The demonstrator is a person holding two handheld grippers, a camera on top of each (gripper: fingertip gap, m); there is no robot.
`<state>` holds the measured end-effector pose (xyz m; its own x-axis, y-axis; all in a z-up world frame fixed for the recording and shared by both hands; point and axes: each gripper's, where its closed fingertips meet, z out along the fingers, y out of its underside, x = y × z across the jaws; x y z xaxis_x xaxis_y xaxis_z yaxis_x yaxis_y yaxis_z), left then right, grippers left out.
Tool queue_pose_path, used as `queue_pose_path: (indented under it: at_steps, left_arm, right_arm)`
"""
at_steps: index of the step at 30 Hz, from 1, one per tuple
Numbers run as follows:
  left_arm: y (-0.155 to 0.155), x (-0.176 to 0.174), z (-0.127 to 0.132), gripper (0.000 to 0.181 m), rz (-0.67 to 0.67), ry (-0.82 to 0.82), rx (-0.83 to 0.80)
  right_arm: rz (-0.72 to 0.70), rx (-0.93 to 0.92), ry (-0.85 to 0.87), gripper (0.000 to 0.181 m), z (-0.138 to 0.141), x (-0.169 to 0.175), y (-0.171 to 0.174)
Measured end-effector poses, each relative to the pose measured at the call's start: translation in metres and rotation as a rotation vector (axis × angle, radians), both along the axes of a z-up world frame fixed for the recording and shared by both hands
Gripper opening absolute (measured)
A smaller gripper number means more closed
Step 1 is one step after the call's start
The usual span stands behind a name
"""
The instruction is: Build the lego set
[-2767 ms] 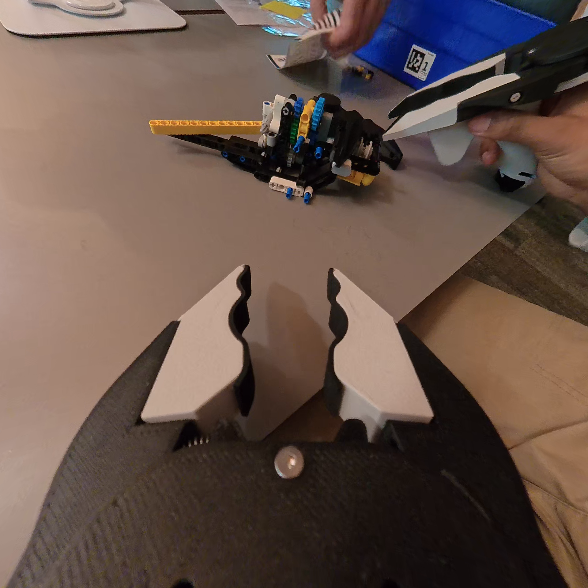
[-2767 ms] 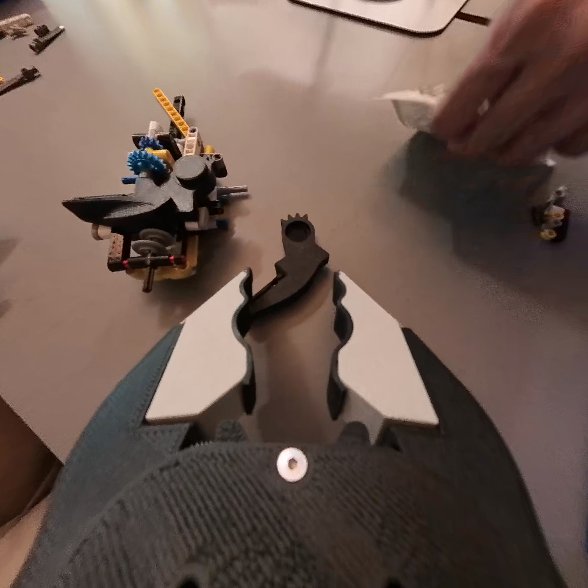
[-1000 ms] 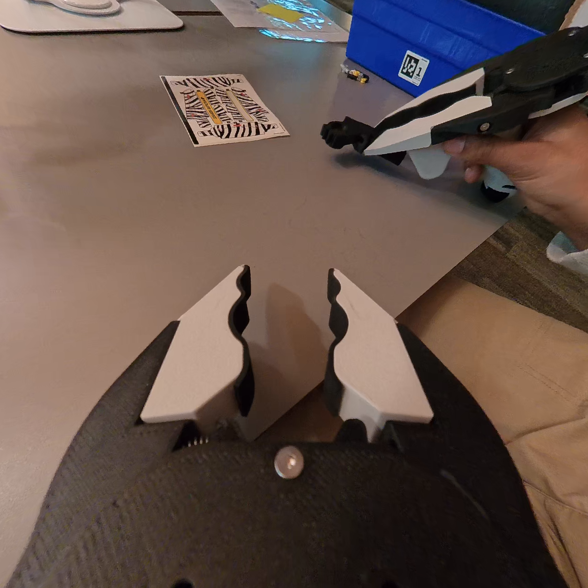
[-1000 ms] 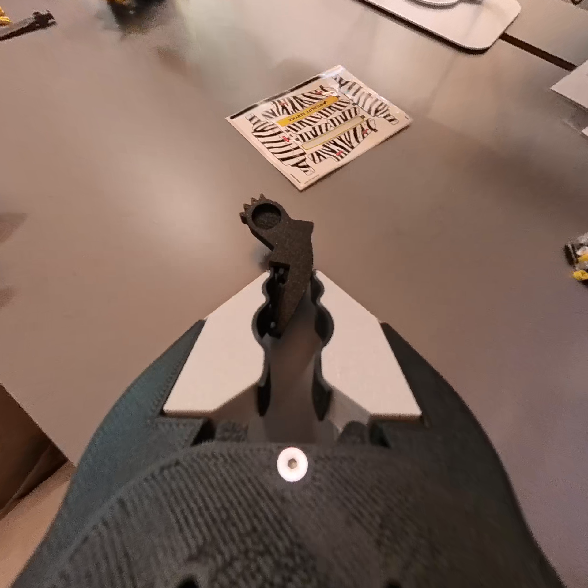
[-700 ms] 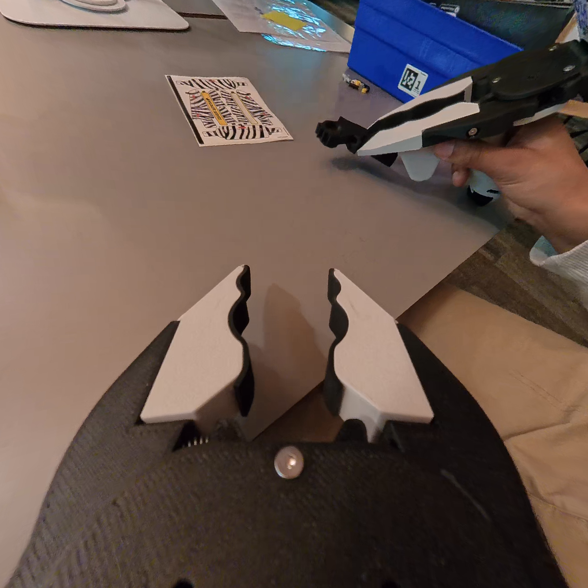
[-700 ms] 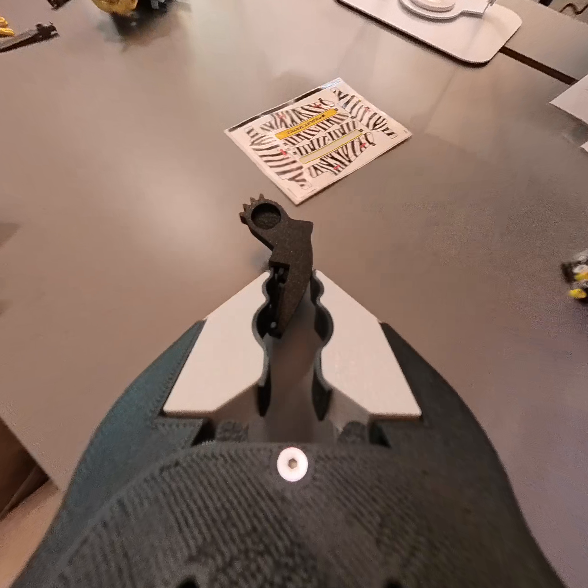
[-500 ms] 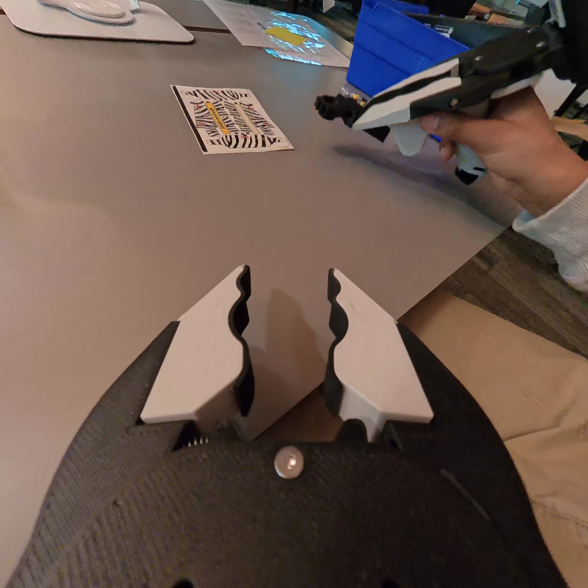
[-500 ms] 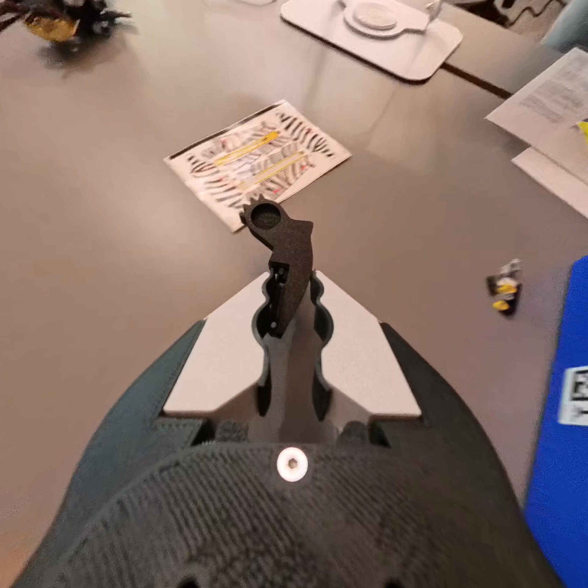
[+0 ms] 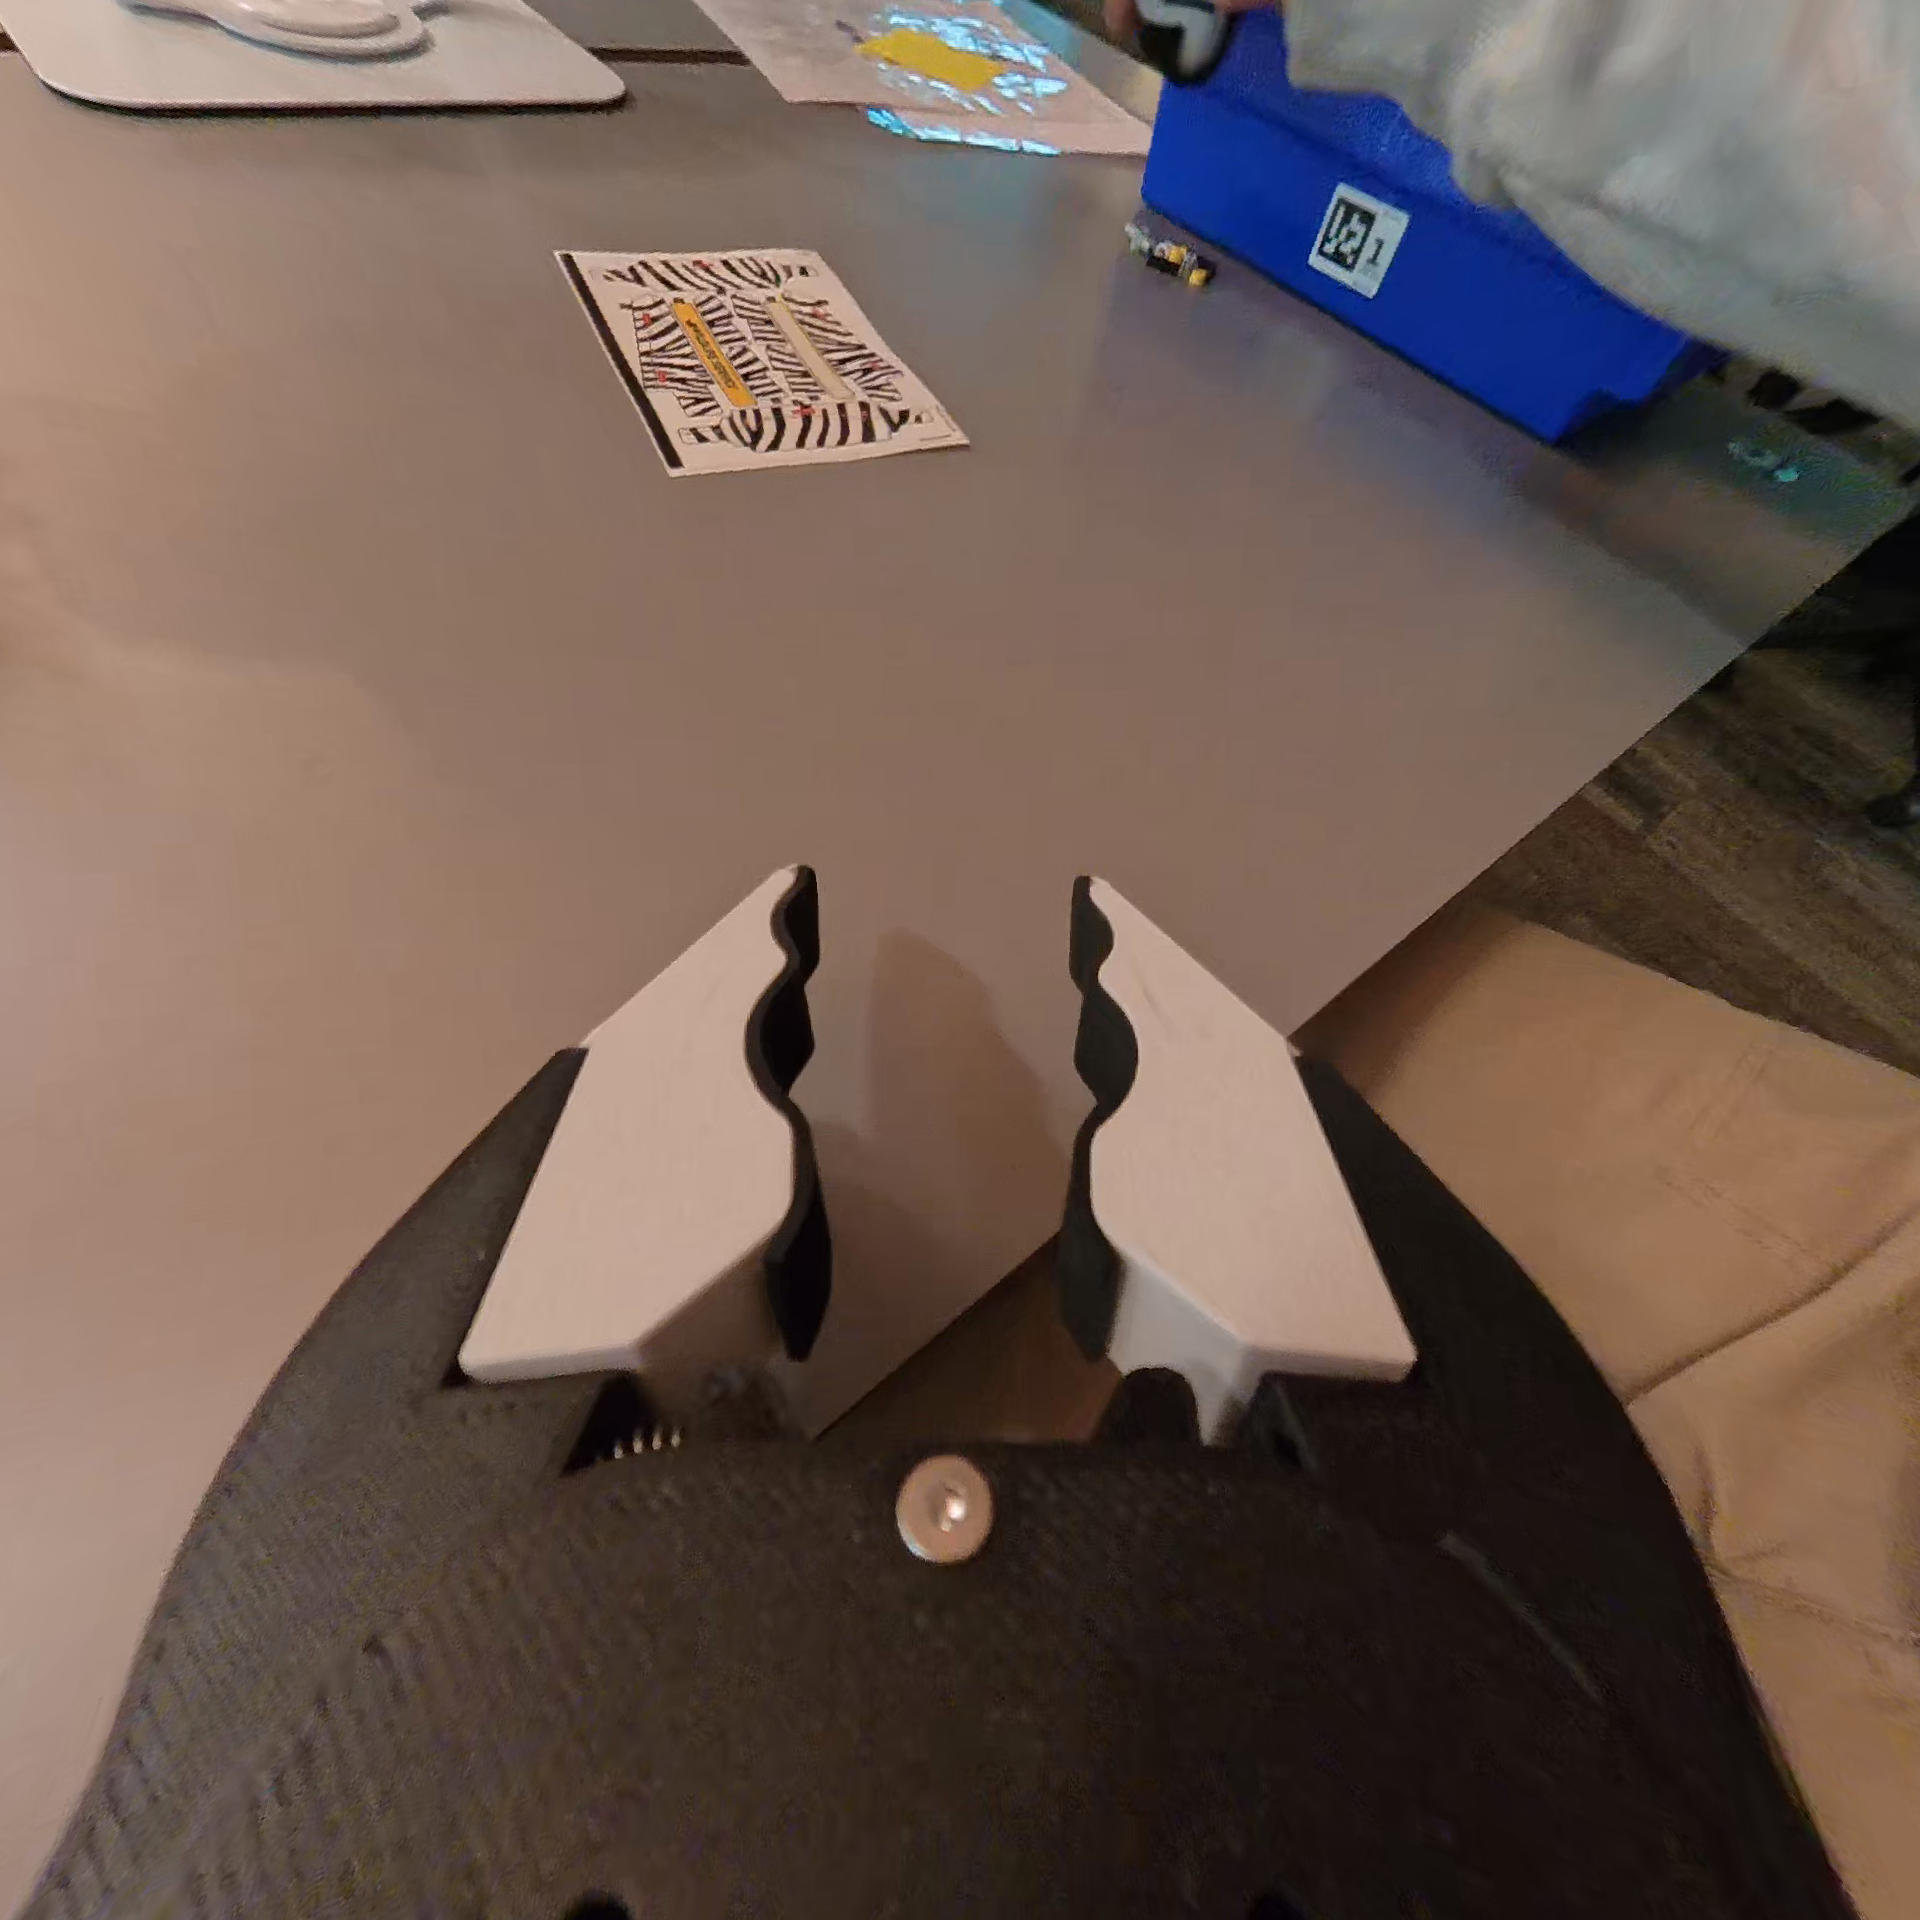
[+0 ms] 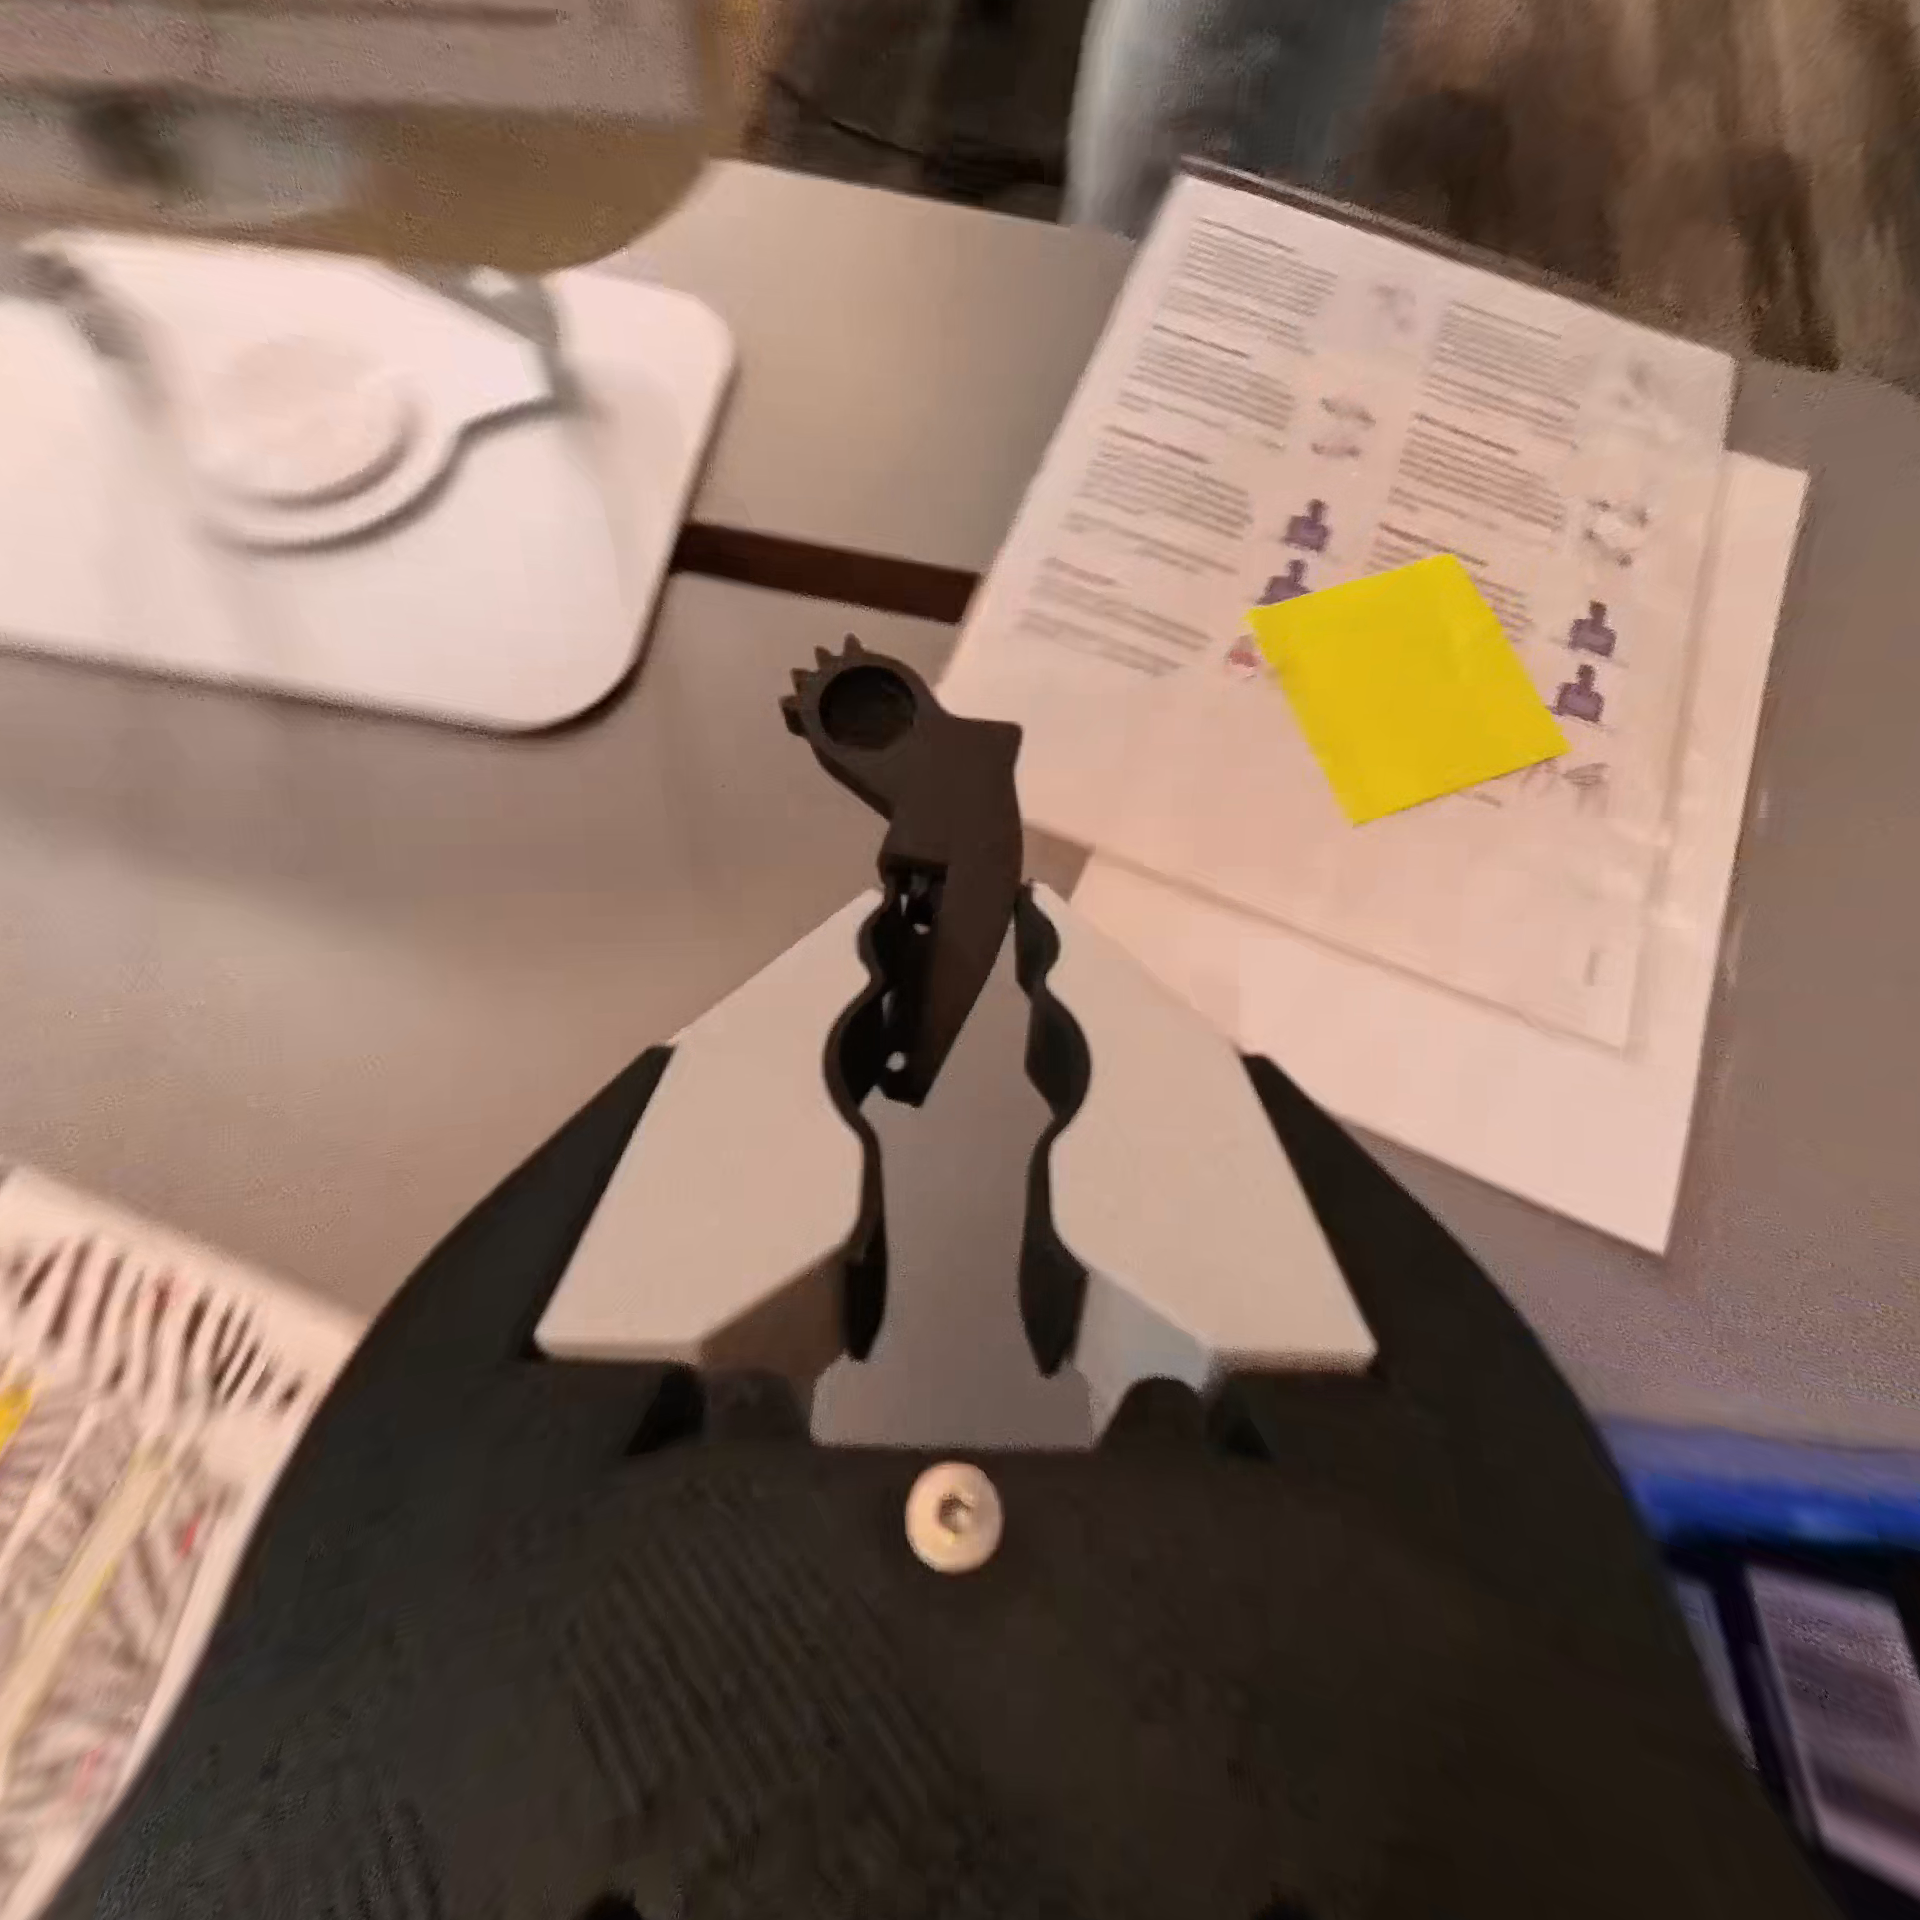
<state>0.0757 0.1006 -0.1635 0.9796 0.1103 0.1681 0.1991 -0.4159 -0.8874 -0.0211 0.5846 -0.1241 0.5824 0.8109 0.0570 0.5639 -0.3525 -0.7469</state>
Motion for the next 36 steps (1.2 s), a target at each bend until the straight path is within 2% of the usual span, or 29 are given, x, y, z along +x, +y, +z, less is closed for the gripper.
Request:
queue_pose_path:
  at_steps: [3,6,9,13,15,19,21,23,25,27,30,32,36]
  left_arm:
    - [0.000,0.000,-0.002,0.048,-0.004,0.008,-0.007]
    - [0.003,0.000,-0.001,0.047,-0.013,0.019,0.002]
    - [0.007,0.001,0.000,0.046,-0.031,0.000,0.010]
    - [0.009,-0.002,0.002,0.047,-0.026,-0.065,0.035]
    - [0.007,-0.007,-0.004,0.049,0.002,-0.084,0.015]
    - [0.003,-0.011,0.001,0.049,0.017,-0.105,0.041]
    - [0.002,-0.013,0.007,0.049,0.030,-0.111,0.063]
    - [0.001,-0.017,0.013,0.049,0.054,-0.085,0.077]
    - [-0.001,-0.020,0.018,0.049,0.071,-0.062,0.093]
    - [-0.001,-0.020,0.022,0.049,0.081,-0.062,0.110]
    - [0.000,-0.020,0.025,0.048,0.083,-0.077,0.127]
    - [-0.001,-0.020,0.026,0.048,0.087,-0.076,0.131]
    - [-0.010,-0.031,0.035,0.048,0.128,-0.033,0.145]
  right_arm:
    - [-0.124,-0.022,-0.047,0.020,-0.017,-0.013,0.049]
    - [-0.189,-0.063,-0.100,0.020,-0.036,-0.016,0.081]
    - [-0.211,-0.056,-0.128,0.020,-0.046,-0.015,0.097]
    - [-0.202,-0.026,-0.128,0.021,-0.050,-0.017,0.102]
    - [-0.205,0.023,-0.118,0.029,-0.043,-0.018,0.102]
    - [-0.218,0.060,-0.078,0.067,-0.020,-0.016,0.079]
    - [-0.160,0.074,-0.005,0.076,0.001,-0.020,0.047]
    - [-0.018,0.113,0.097,0.071,0.029,-0.029,-0.008]
    - [0.227,0.139,0.221,0.058,0.054,-0.044,-0.090]
    - [0.431,0.158,0.294,0.060,0.068,-0.056,-0.172]
    - [0.654,0.088,0.287,0.066,0.063,-0.084,-0.281]
    - [0.765,0.062,0.277,0.064,0.057,-0.106,-0.340]
    - [0.878,0.133,0.168,0.063,0.028,-0.147,-0.416]
